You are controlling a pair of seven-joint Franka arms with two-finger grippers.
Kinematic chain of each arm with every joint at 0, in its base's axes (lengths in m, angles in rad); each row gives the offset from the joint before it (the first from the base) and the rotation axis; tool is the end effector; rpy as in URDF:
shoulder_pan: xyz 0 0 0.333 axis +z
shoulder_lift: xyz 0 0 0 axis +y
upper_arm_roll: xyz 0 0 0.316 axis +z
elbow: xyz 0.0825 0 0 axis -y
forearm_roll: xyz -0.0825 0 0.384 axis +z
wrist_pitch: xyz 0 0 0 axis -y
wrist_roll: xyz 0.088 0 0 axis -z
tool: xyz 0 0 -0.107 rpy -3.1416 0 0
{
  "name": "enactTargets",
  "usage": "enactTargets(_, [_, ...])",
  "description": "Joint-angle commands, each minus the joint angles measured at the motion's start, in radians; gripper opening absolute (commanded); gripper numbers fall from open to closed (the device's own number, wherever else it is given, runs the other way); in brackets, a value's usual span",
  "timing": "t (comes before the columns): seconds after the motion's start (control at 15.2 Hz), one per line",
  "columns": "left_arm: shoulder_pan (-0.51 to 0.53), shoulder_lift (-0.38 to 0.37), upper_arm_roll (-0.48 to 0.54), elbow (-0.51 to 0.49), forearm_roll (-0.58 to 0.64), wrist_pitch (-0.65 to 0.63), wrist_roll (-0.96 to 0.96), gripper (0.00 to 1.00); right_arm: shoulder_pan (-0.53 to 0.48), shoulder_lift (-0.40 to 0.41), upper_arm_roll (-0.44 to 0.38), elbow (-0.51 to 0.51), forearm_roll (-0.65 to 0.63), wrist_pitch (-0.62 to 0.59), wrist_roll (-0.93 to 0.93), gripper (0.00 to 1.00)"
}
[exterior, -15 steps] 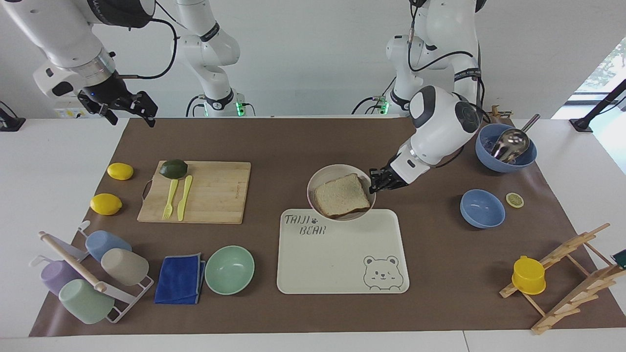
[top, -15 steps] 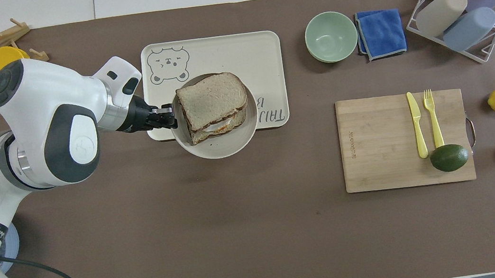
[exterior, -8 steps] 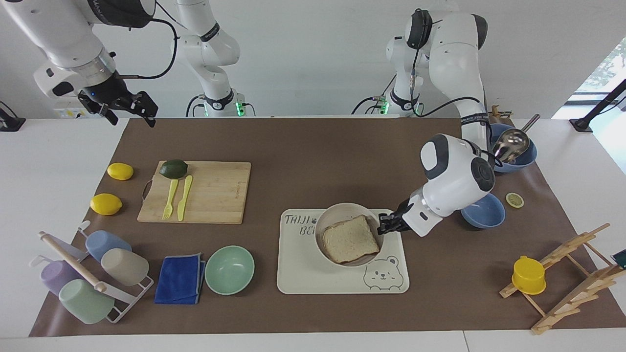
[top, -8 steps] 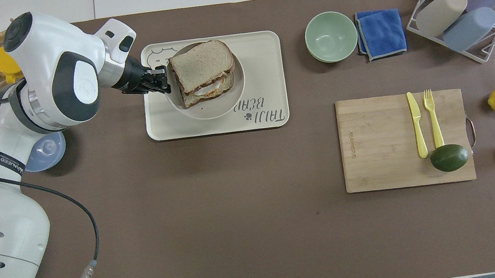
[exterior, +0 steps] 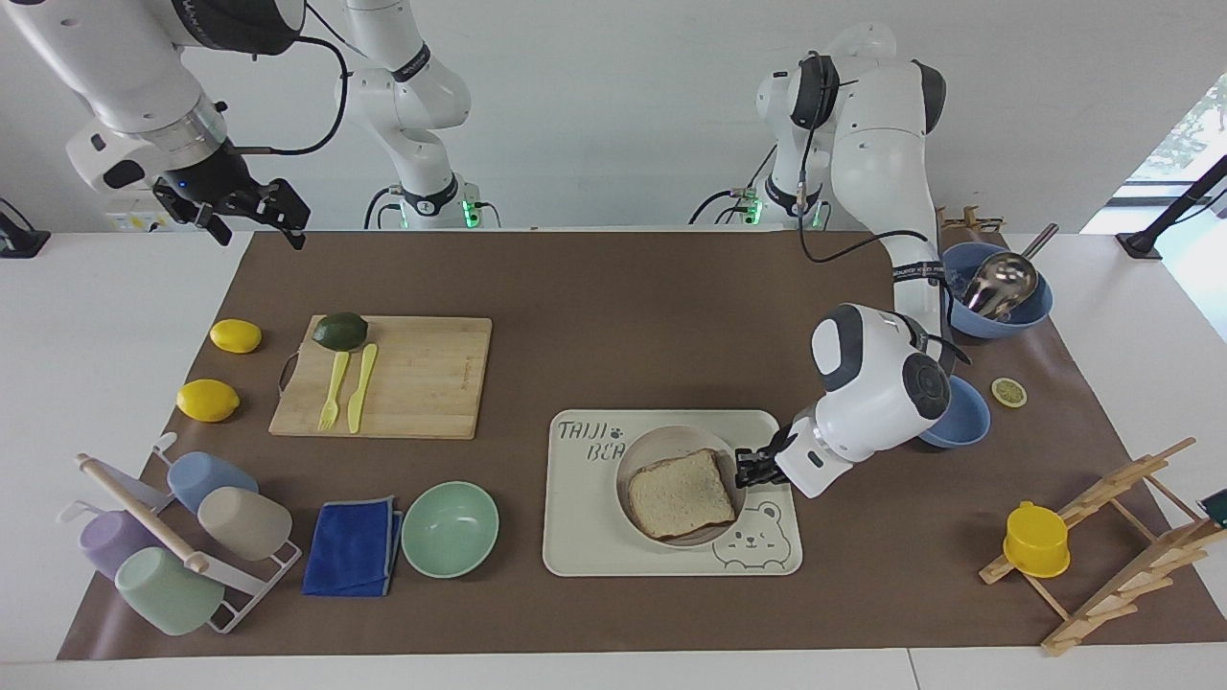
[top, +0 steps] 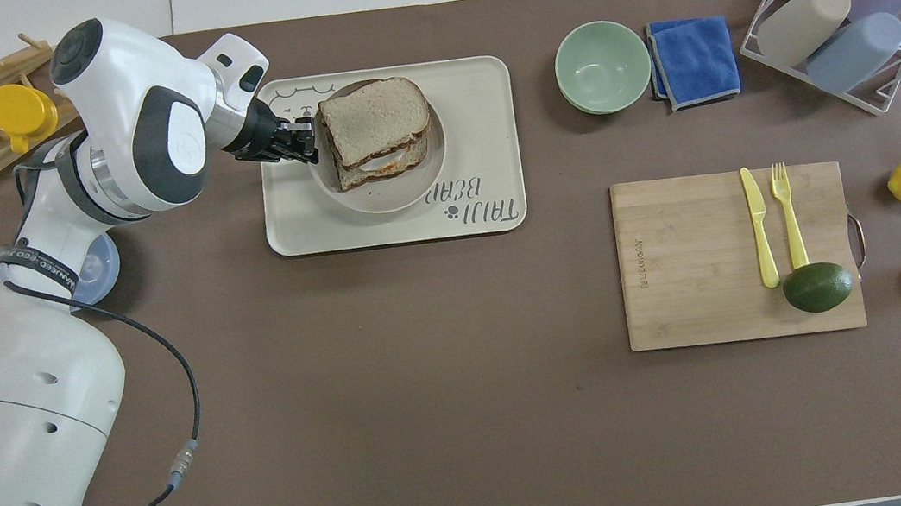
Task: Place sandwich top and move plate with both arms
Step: 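Open the left gripper and release the plate rim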
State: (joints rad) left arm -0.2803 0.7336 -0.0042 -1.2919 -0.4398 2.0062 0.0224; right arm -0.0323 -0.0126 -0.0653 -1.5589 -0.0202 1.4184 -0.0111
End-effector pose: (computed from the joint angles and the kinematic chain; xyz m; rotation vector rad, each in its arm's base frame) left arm 0.7057 -0.2322 0.3145 2.7422 -0.1564 -0.0988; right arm 0.5312 -0.0547 0.6246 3.1197 -0.1377 -0.2014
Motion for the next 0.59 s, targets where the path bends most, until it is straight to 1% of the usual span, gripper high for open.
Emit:
enactTargets(0.0, [0.006, 0.017, -0.002, 0.036, 0.013, -0.014, 0.031, 0.0, -0.012, -0.009, 0.002, -0.004, 0.025, 0.004, -0.026, 1.0])
enactTargets(0.2, [-0.003, 0.013, -0.003, 0.003, 0.006, 0.06, 0.031, 0.0, -0.014, -0.01, 0.002, -0.004, 0.023, 0.004, -0.026, 1.0])
enactTargets(0.33, [-0.017, 0.004, -0.003, -0.038, 0.007, 0.104, 0.033, 0.0, -0.014, -0.01, 0.002, -0.004, 0.023, 0.002, -0.026, 1.0])
enactTargets(0.39, [-0.019, 0.003, -0.003, -0.041, 0.007, 0.108, 0.033, 0.35, -0.012, -0.009, 0.002, -0.004, 0.023, 0.005, -0.027, 1.0])
enactTargets(0.46, [-0.017, 0.001, -0.003, -0.043, 0.007, 0.095, 0.034, 0.53, -0.009, -0.009, 0.002, -0.004, 0.022, 0.007, -0.026, 1.0])
enactTargets(0.53, [-0.011, 0.0, -0.003, -0.043, 0.009, 0.083, 0.042, 0.68, -0.006, -0.009, 0.002, -0.004, 0.022, 0.007, -0.027, 1.0])
